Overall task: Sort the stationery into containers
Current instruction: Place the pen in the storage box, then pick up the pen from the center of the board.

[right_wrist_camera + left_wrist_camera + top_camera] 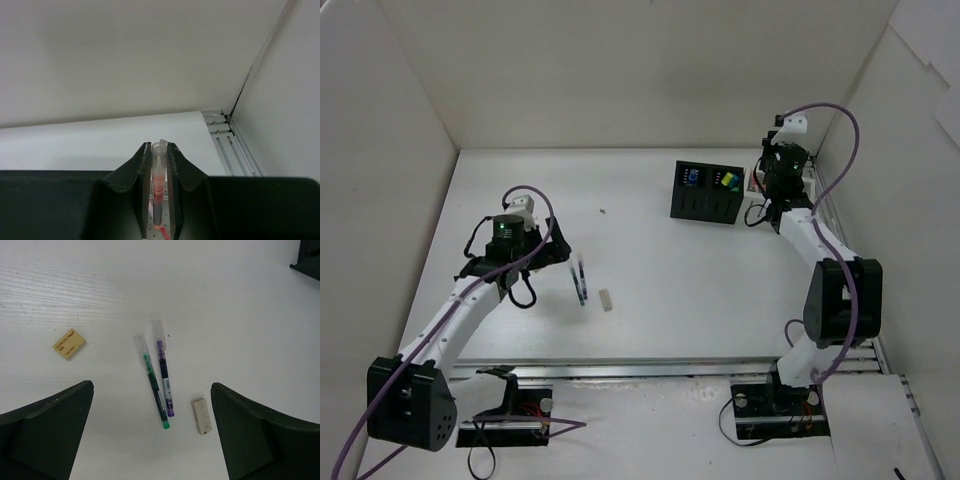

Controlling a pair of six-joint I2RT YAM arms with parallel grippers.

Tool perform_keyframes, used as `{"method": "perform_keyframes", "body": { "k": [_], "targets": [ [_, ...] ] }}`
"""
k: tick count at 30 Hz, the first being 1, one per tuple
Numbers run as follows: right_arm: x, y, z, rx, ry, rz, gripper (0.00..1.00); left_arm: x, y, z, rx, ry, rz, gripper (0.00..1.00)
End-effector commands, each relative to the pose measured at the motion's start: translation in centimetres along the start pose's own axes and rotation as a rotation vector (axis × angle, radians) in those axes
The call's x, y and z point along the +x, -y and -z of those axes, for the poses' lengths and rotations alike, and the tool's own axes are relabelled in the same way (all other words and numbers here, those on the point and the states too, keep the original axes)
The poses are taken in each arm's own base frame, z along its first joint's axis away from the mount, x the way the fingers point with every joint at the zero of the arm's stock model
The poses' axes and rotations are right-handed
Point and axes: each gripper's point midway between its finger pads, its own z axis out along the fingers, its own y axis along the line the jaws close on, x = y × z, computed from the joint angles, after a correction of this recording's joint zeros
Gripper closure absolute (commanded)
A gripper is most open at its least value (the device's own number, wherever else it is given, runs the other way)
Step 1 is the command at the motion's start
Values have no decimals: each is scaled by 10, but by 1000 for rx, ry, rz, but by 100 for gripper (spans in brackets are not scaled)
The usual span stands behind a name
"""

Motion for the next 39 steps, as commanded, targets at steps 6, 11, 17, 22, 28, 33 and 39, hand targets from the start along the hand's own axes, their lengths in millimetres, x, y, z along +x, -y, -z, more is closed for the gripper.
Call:
{"method": "perform_keyframes", "body": {
  "k": [6,11,17,22,28,33,39],
  "targets": [
    [12,8,-39,-38,67,53,90,-15,-13,-17,-80,32,81,1],
    [8,2,-22,-73,71,9,21,-4,-23,-26,-137,-21,116,1],
    [-42,-19,41,-91,160,-16,2,4,-34,-39,-233,-77,207,5],
    [-19,-28,98,-62,96,-113,2,15,-32,-54,-333,-152,214,8],
    [15,-21,143,12,-31,-154,2,26,-29,-70,-409,-189,192,9],
    [26,-5,167,83,-105,-118,2,39,-31,-74,-457,-226,217,19],
    [28,12,187,132,-111,-109,2,51,-18,-88,-465,-274,190,24]
  ]
}}
